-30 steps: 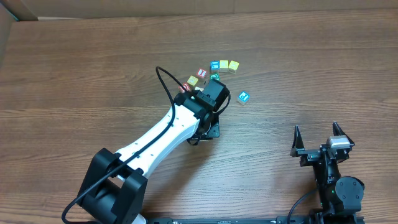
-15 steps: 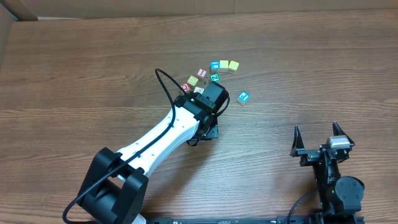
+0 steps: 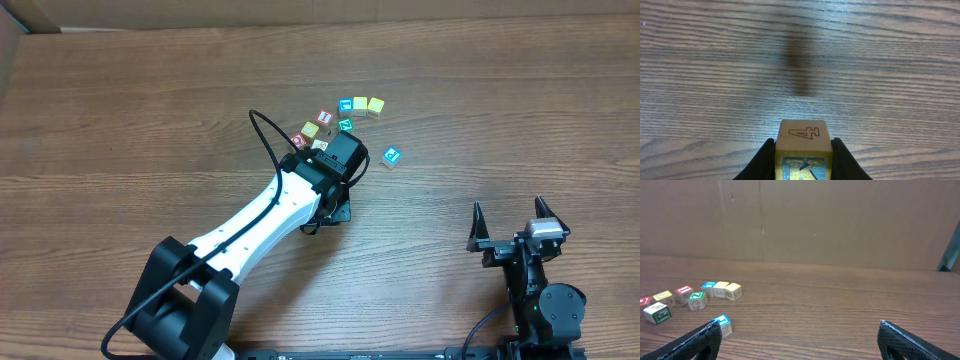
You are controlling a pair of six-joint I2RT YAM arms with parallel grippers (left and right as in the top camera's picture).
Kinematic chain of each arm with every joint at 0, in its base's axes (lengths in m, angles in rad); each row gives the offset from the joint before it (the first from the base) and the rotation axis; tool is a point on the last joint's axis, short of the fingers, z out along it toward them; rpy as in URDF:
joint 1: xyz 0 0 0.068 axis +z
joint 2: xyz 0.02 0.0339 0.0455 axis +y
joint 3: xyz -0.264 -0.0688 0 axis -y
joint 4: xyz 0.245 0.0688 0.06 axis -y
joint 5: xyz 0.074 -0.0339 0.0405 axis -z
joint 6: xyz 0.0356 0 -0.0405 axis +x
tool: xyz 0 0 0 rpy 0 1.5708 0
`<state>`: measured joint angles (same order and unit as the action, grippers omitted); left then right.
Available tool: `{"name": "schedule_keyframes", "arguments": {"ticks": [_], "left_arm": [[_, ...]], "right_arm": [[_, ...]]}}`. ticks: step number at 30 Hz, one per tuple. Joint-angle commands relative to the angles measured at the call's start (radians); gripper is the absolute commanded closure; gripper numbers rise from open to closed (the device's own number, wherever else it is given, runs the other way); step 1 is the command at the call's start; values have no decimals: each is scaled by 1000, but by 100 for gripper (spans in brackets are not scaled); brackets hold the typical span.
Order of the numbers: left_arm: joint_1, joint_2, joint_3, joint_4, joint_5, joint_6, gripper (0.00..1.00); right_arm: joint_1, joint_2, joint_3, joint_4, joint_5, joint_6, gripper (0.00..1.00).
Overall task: Flip 4 blocks
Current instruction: 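Carry the K block toward the table front and set it down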
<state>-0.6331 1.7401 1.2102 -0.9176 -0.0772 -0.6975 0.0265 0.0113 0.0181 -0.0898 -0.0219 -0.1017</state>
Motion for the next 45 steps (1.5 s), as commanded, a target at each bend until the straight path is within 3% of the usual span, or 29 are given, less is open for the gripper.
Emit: {"name": "schedule_keyframes", "arguments": {"ticks": [1,7,10,20,26,32,38,45], "left_arm": [[4,36,-13,3,-27,-24,81],[5,82,-13,7,-27,-25,80],[5,93,-13,7,-26,-25,67],[14,92,-1,-2,-2,-13,62],[92,89,137,-105,0,41,59],[187,89,298,-136,71,145,43],[224,93,301,-55,38,154,45],[190,169,293,53,25,311,44]], "right_arm": [[-5,-8,-10,6,-2,0,0],[-5,-8,-10,6,-2,0,0],[-5,-8,-10,6,-2,0,0],[-5,-8,-10,6,-2,0,0],[-5,-8,-10,6,-2,0,0],[-5,-8,-10,6,-2,0,0],[-5,-8,-10,6,-2,0,0],[-5,-8,-10,6,-2,0,0]]}}
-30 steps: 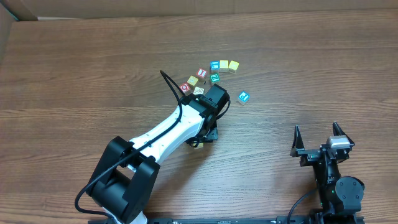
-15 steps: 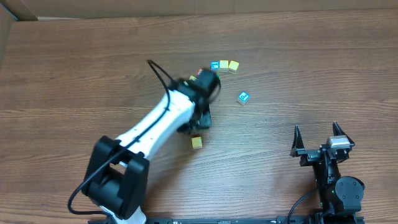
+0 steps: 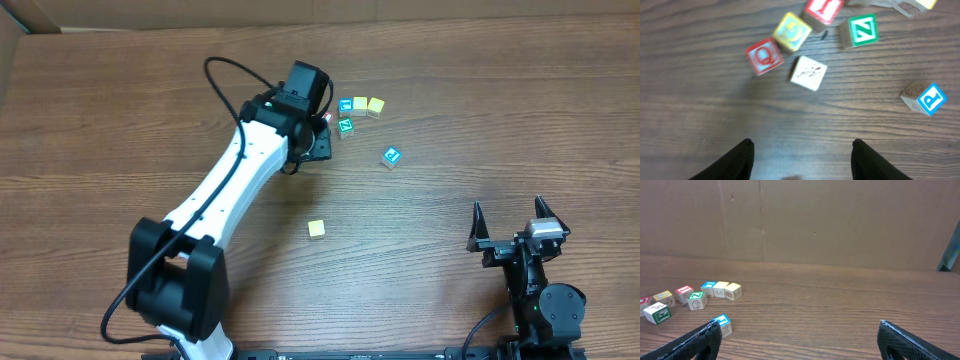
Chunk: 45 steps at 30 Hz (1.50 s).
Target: Flip 4 blocks
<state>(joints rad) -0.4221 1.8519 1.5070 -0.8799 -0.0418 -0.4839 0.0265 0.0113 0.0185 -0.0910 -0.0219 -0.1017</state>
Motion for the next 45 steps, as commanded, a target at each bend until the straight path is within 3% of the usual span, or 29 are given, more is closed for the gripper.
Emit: {"name": "schedule_keyframes", "arguments": {"ticks": [1,4,8,13,16,25,36,45], "left_arm": [[-24,73,-4,21,-11,109,44],[-26,121,-4,19,-9,113,44],[-25,156,-4,-33,13,98,51],[-15,143,-3,-143,-10,94,69],[0,141,-3,-222,-30,74,96],[23,141,-5,-381,16,42,96],[22,142,-27,-375,60,42,96],[21,142,-159,-296,93,3,96]], "right_arm": [[-5,-8,-11,7,-2,0,0],[-5,-8,-11,7,-2,0,0],[-5,-8,-11,7,-2,0,0],[-5,-8,-11,7,-2,0,0],[-5,-8,-11,7,-2,0,0],[-5,-8,-11,7,-2,0,0],[-5,-8,-11,7,-2,0,0],[-5,-8,-11,7,-2,0,0]]}}
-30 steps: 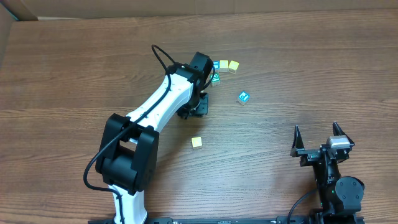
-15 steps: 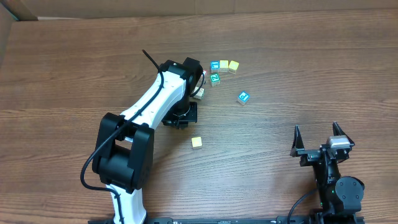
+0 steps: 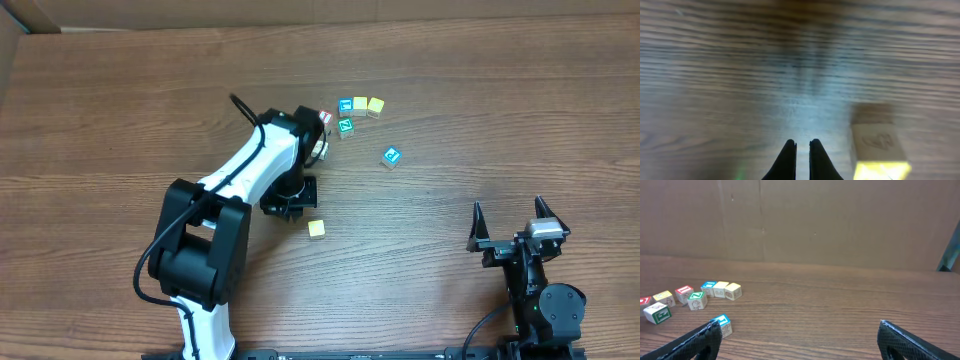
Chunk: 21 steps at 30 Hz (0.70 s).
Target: Flip 4 blocks
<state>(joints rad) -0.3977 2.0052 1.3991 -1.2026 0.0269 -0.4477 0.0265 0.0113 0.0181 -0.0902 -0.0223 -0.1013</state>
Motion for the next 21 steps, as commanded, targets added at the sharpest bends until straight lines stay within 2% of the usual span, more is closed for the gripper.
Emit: {"name": "schedule_keyframes", "arguments": {"ticks": [1,8,21], "left_arm": [[-2,-12,-63,39,38,-33,96],[-2,-12,-68,64,128,-31,96],[-2,-12,-68,109,151,-32,96]], "right_arm": [[-5,-8,-10,6,-2,0,0],[-5,-8,-10,6,-2,-1,0],[-5,-8,-10,6,-2,0,0]]}}
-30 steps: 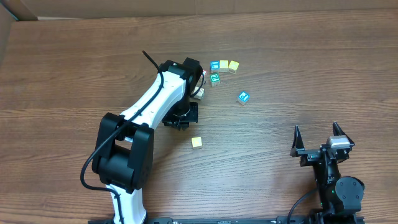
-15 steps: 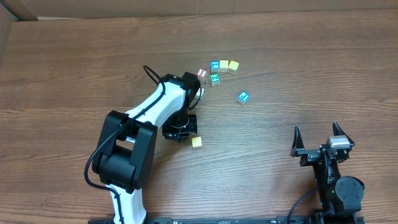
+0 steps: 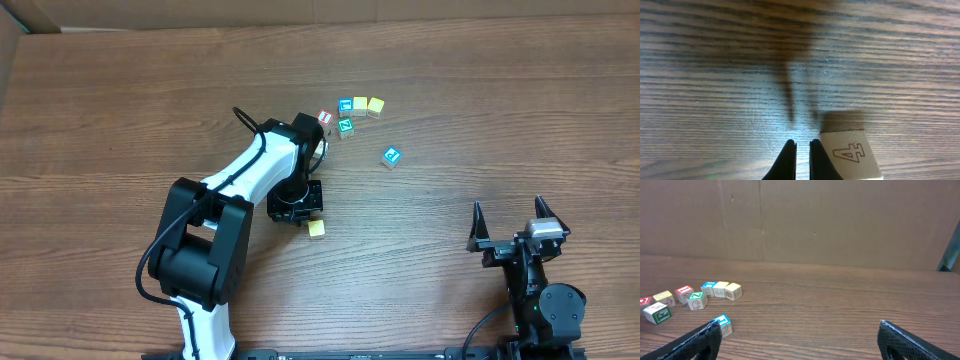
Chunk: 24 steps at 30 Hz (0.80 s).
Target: Flip 4 blocks
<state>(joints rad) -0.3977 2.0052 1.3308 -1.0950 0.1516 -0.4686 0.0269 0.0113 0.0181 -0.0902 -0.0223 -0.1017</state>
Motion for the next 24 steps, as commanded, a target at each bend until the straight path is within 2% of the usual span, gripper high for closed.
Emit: {"name": "schedule_keyframes", "arguments": {"ticks": [1,16,24], "left_arm": [[-2,-12,0,2,29,-11,96],[0,-12,8,1,7,-10,96],[25,-12,150,-78,-64,-6,96]], "right_arm": [[-6,-8,-10,6,-2,0,0],[-6,-8,-10,6,-2,0,0],[-6,-8,-10,6,-2,0,0]]}}
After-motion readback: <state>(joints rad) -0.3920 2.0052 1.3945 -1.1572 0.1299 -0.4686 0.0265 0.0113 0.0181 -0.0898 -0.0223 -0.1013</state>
